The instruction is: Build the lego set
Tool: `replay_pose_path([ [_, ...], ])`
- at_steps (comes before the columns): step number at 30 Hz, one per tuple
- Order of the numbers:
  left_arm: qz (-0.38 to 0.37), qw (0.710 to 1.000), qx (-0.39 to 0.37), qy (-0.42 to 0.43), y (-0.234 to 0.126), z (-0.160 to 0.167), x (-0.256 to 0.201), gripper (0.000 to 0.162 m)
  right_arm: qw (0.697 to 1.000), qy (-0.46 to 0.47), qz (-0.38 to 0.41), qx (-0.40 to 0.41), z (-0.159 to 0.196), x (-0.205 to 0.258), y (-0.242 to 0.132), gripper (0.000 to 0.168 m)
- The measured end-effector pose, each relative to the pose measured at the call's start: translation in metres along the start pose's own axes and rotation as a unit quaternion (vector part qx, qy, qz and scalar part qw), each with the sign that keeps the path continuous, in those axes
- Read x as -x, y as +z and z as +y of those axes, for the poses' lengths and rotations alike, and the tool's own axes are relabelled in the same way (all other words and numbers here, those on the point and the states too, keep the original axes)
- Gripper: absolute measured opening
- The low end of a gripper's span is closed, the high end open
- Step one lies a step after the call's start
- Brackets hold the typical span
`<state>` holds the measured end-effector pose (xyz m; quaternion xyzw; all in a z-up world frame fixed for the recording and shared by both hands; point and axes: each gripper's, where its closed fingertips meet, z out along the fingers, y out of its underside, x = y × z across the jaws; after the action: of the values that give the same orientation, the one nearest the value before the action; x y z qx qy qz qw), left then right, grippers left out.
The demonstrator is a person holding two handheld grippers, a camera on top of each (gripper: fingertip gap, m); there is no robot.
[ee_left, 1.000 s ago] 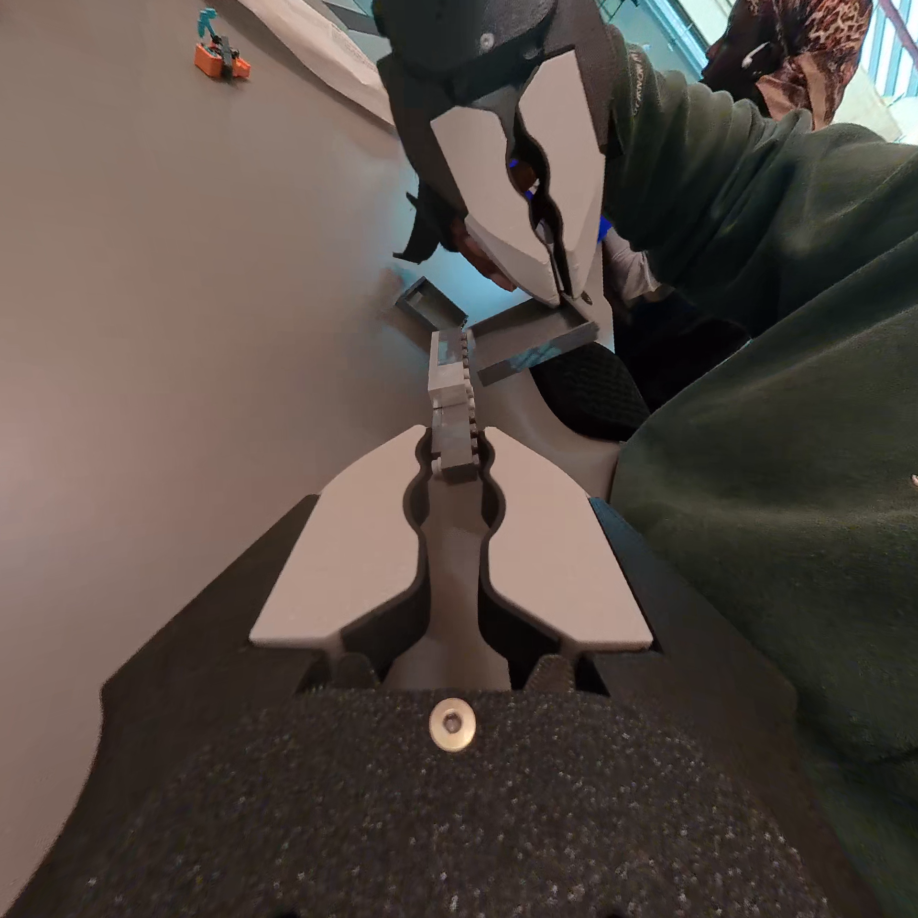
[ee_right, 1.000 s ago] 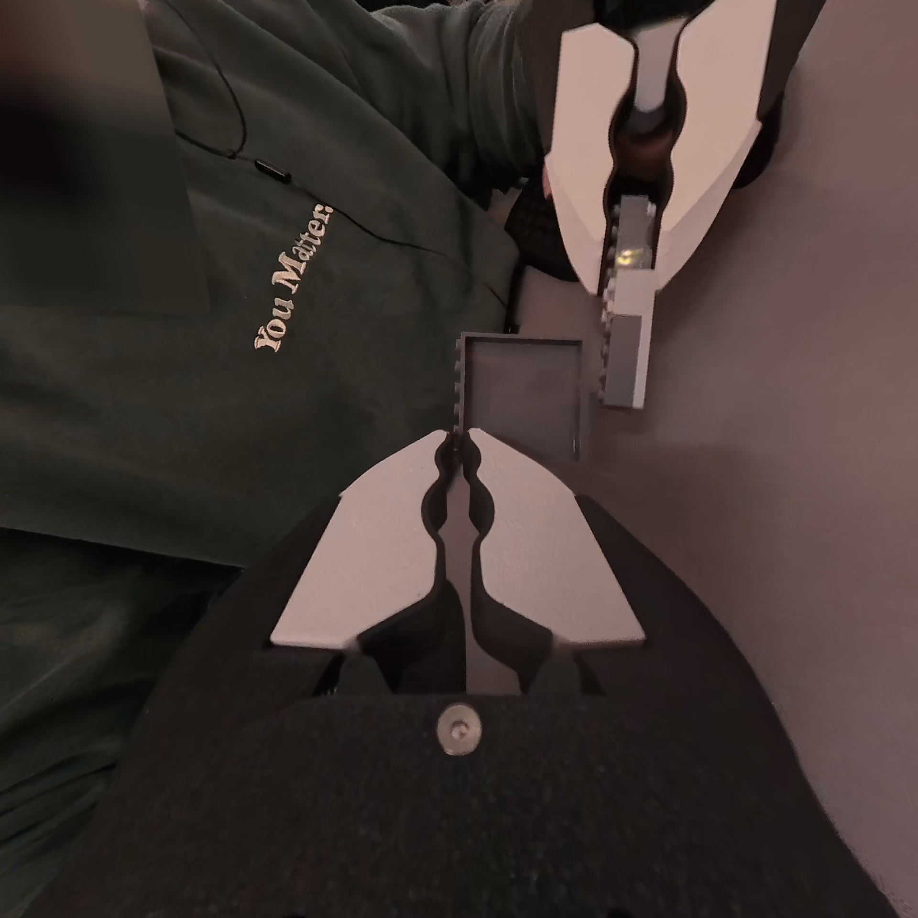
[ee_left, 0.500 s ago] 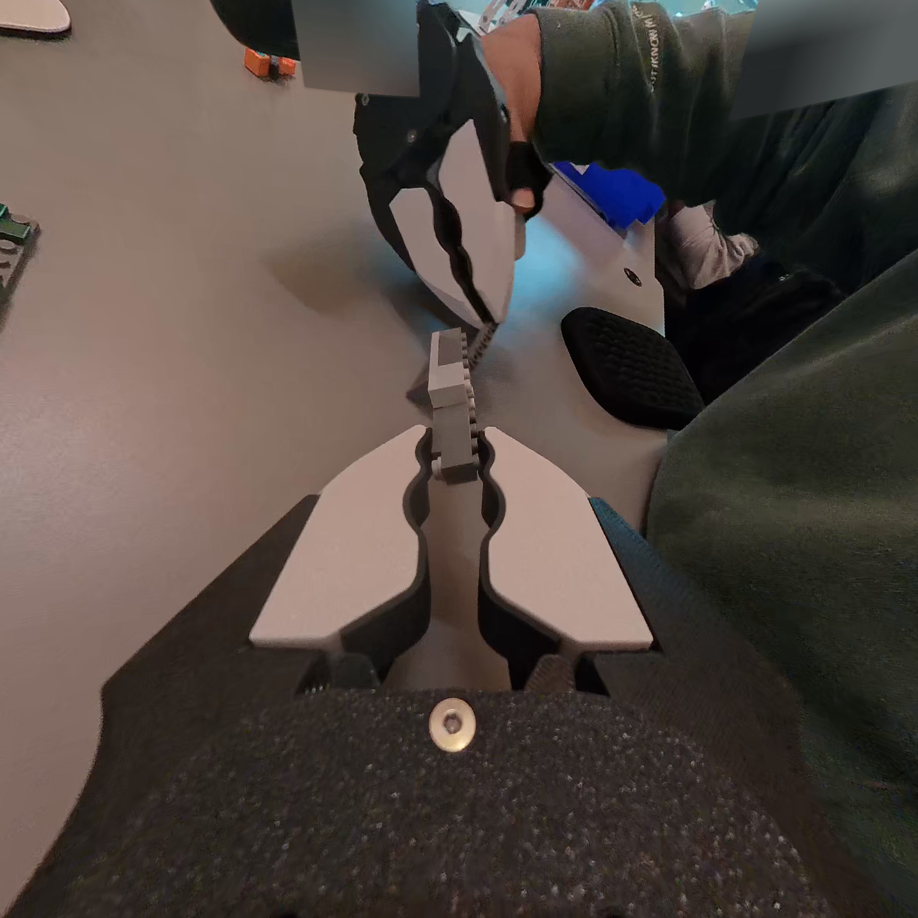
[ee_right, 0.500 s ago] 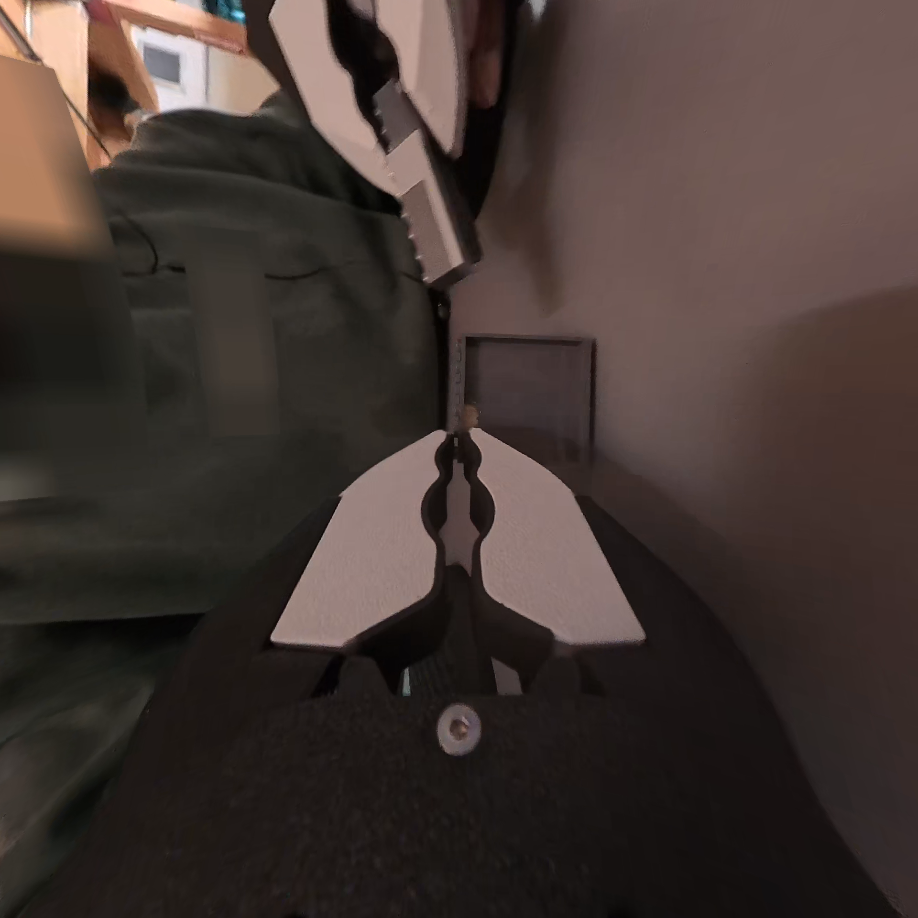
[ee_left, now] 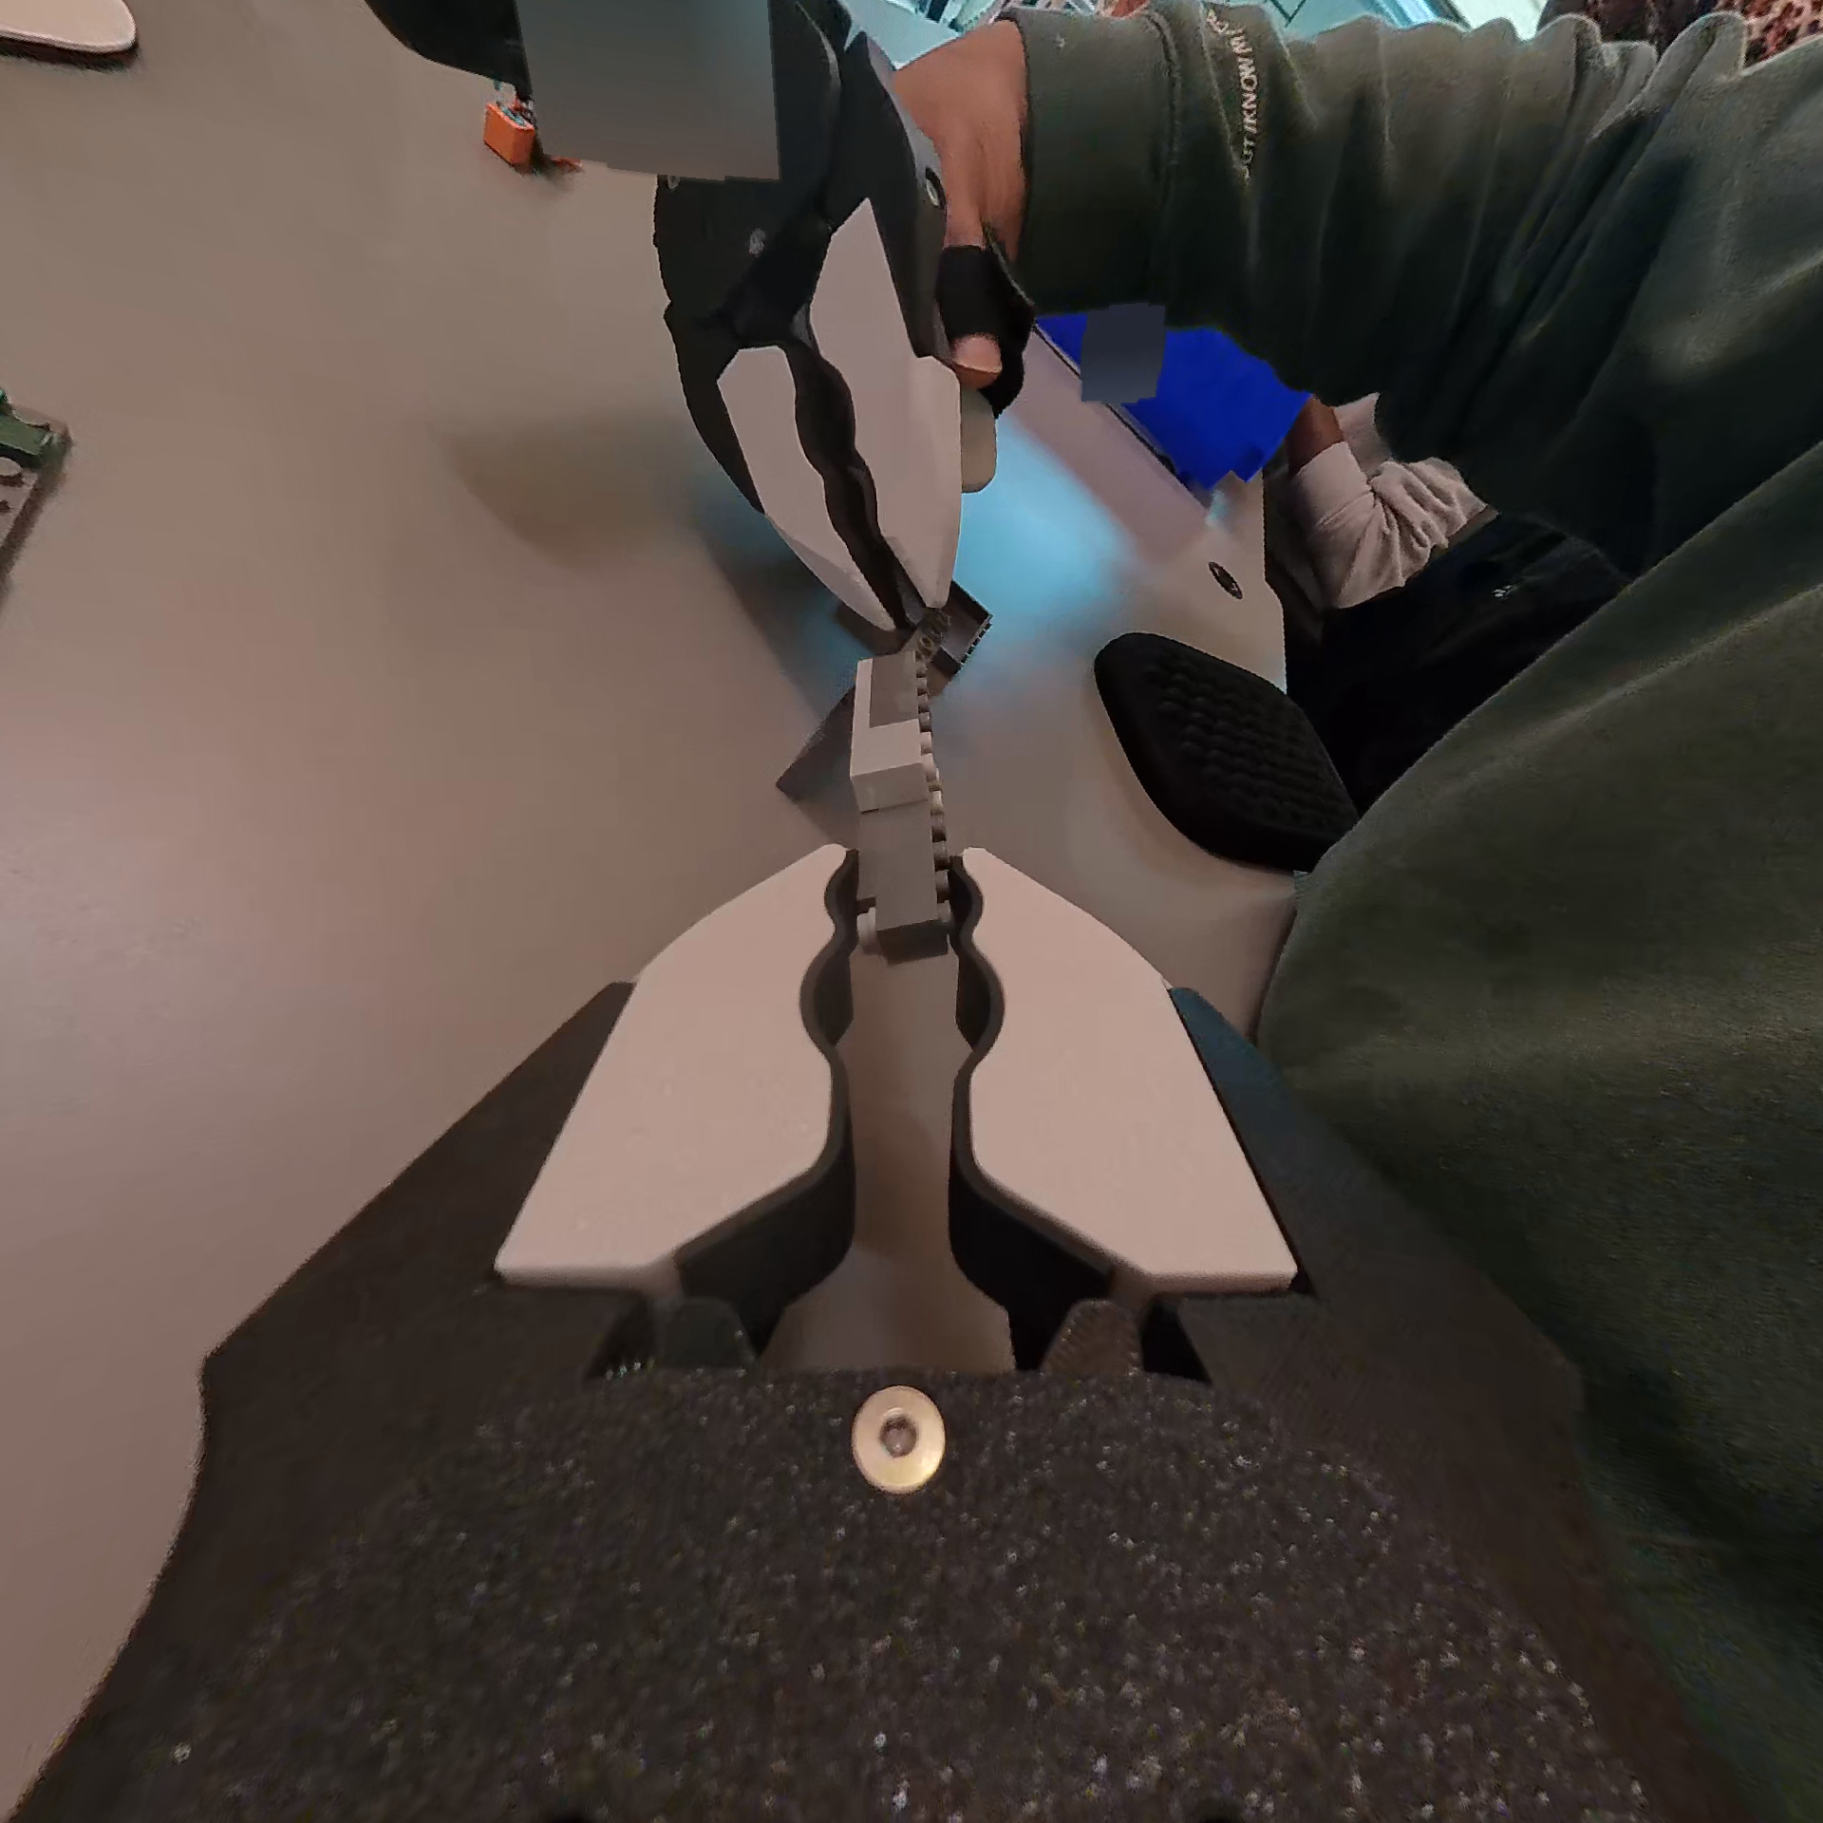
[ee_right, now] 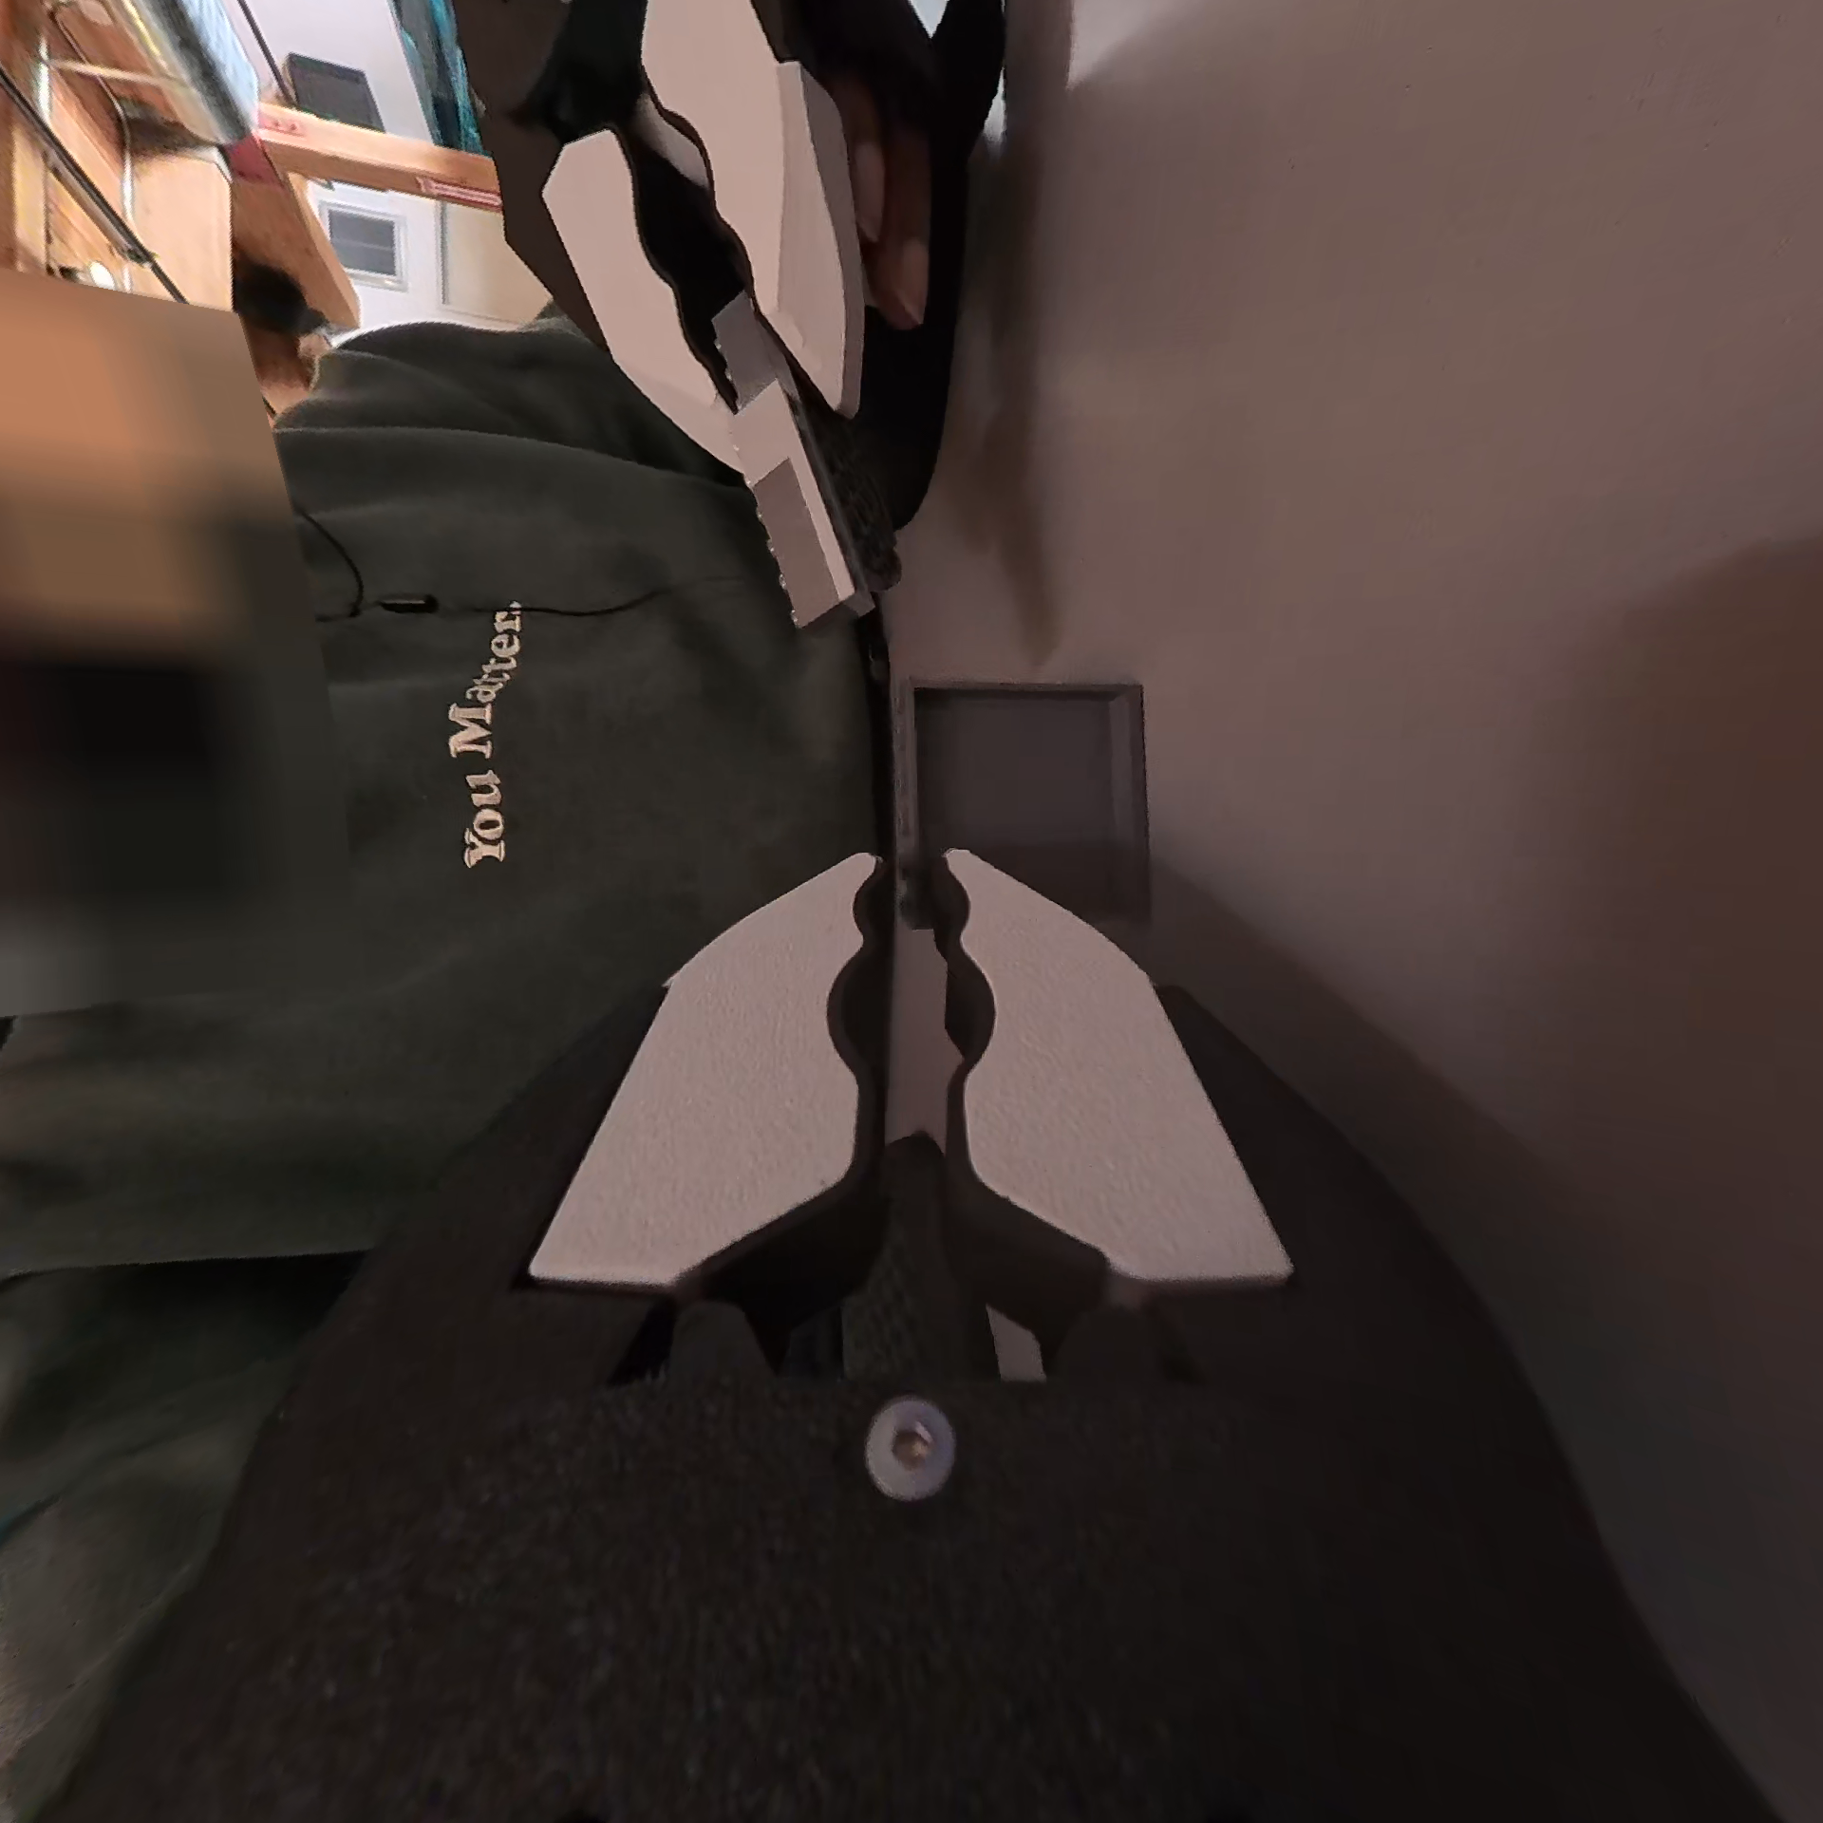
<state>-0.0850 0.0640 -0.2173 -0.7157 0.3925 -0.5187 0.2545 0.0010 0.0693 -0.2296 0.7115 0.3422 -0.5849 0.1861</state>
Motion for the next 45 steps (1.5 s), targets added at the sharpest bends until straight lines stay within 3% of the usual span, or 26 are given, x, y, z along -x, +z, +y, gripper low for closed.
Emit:
replay_pose_path([
  [9,-0.002,1.0,-0.001,0.002,0.0,0.0,0.0,0.016,0.999,-0.024,0.023,0.005,0.0,0.0,0.002,0.007],
  [13,-0.002,1.0,-0.006,0.001,-0.001,-0.001,0.0,0.016,0.986,-0.115,0.119,-0.003,-0.005,-0.004,0.009,0.005],
  [16,-0.002,1.0,-0.01,0.003,-0.002,-0.002,0.0,0.016,0.94,-0.235,0.248,0.0,-0.004,-0.008,0.019,0.008],
  [20,-0.002,1.0,-0.011,0.007,-0.002,-0.002,-0.001,0.016,0.852,-0.348,0.39,0.009,0.009,-0.005,0.04,0.011],
  [24,-0.001,1.0,-0.008,0.017,-0.001,-0.002,-0.003,0.016,0.774,-0.395,0.495,0.018,0.025,-0.014,0.055,0.013],
  [27,-0.001,1.0,-0.005,0.025,-0.001,-0.001,-0.005,0.016,0.748,-0.397,0.532,0.015,0.03,-0.022,0.057,0.014],
  [33,-0.001,0.999,-0.01,0.037,-0.003,0.0,-0.008,0.016,0.768,-0.367,0.524,0.031,0.035,-0.032,0.054,0.003],
  [35,-0.001,0.999,-0.013,0.039,-0.004,-0.001,-0.009,0.016,0.806,-0.344,0.48,0.041,0.038,-0.025,0.057,0.003],
  [37,0.0,0.999,-0.015,0.038,-0.005,-0.002,-0.01,0.016,0.874,-0.29,0.388,0.034,0.041,-0.004,0.062,0.002],
  [40,0.0,0.999,-0.017,0.038,-0.005,-0.001,-0.01,0.016,0.941,-0.207,0.266,0.018,0.037,0.023,0.052,0.002],
  [45,0.003,0.999,-0.021,0.032,-0.006,-0.002,-0.009,0.016,0.992,-0.064,0.112,0.018,0.034,0.024,0.027,0.003],
])
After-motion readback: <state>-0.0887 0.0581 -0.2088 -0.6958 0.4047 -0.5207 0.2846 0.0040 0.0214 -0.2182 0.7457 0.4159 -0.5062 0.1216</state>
